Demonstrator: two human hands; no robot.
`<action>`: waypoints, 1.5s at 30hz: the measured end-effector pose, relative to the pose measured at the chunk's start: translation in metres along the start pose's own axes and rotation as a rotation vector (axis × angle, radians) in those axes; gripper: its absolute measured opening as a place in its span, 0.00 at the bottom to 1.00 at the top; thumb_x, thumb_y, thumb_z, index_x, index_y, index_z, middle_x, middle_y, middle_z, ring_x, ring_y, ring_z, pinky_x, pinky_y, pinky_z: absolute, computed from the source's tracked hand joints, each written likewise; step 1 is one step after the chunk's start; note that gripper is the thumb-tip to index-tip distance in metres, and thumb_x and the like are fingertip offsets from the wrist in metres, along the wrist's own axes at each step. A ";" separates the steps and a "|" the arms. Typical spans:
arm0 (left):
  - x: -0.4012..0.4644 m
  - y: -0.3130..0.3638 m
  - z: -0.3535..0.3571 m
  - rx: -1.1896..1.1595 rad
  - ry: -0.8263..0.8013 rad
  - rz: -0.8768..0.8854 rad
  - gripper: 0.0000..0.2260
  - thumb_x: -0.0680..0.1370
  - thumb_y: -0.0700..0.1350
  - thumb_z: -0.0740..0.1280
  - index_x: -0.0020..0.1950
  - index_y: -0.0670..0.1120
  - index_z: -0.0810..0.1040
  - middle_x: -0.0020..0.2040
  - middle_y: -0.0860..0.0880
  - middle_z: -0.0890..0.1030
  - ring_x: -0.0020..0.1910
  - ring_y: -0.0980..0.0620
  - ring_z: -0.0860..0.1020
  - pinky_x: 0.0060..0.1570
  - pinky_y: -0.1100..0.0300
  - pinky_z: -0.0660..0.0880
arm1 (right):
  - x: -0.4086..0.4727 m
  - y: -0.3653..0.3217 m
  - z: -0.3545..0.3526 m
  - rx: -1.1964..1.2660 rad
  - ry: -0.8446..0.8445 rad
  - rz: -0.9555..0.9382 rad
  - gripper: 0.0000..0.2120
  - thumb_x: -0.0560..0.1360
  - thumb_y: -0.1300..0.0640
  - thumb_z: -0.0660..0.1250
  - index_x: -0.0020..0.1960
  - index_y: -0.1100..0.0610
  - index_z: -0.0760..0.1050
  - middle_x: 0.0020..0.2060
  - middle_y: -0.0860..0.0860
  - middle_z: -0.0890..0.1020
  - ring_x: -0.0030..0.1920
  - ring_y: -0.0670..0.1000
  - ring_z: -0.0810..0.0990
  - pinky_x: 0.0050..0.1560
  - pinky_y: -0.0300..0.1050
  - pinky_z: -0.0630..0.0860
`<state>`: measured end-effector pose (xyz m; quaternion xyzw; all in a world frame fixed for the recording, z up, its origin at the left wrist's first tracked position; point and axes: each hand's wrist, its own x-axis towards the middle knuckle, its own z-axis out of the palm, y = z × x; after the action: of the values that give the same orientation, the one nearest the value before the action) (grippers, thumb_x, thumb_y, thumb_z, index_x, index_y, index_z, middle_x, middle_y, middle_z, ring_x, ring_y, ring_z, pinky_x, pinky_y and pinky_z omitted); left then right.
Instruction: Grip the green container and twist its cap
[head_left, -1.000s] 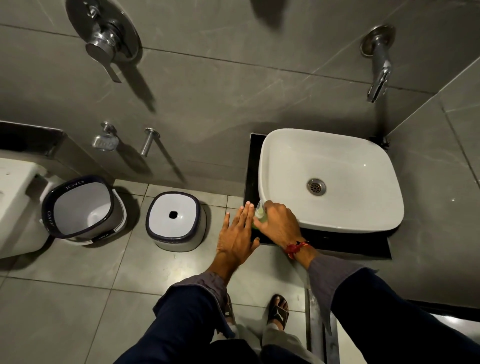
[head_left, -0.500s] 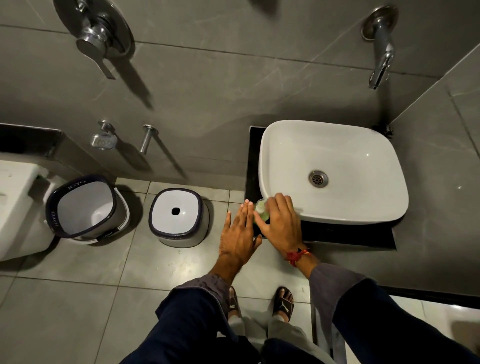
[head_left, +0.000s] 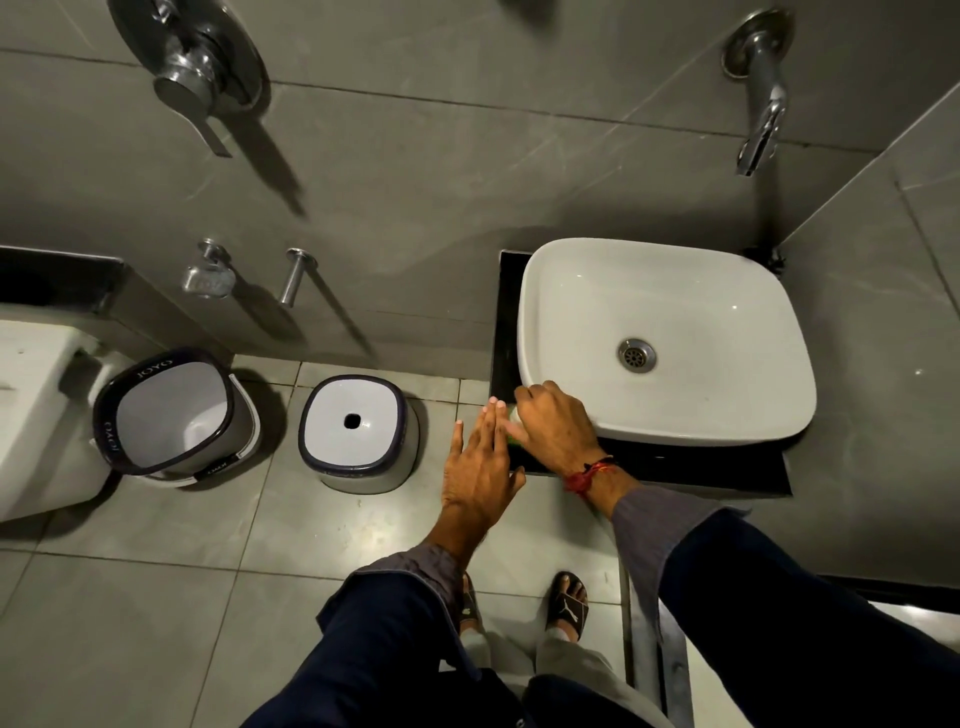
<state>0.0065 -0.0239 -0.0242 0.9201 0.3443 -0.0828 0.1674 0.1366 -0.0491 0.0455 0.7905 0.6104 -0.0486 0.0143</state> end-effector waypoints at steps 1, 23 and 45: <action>0.000 0.000 -0.001 0.008 -0.001 0.004 0.40 0.82 0.59 0.59 0.82 0.42 0.38 0.84 0.44 0.42 0.82 0.47 0.41 0.80 0.42 0.46 | -0.004 -0.002 0.001 0.063 0.032 0.017 0.18 0.77 0.47 0.65 0.57 0.61 0.76 0.47 0.58 0.82 0.46 0.57 0.80 0.38 0.48 0.79; -0.001 0.000 -0.002 0.009 -0.016 0.004 0.41 0.82 0.58 0.60 0.82 0.42 0.39 0.83 0.43 0.41 0.82 0.46 0.42 0.80 0.41 0.47 | 0.001 -0.006 0.004 0.192 -0.019 0.205 0.17 0.80 0.50 0.64 0.55 0.65 0.77 0.47 0.61 0.83 0.45 0.59 0.83 0.41 0.48 0.79; 0.000 0.002 -0.008 0.040 -0.027 0.010 0.41 0.83 0.60 0.59 0.82 0.41 0.39 0.83 0.42 0.42 0.82 0.45 0.42 0.80 0.42 0.46 | 0.000 -0.016 0.016 0.374 0.062 0.384 0.17 0.79 0.50 0.66 0.53 0.65 0.77 0.45 0.61 0.84 0.44 0.58 0.83 0.38 0.43 0.75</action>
<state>0.0083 -0.0221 -0.0161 0.9238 0.3358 -0.1012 0.1537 0.1198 -0.0465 0.0301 0.8817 0.4300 -0.1325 -0.1418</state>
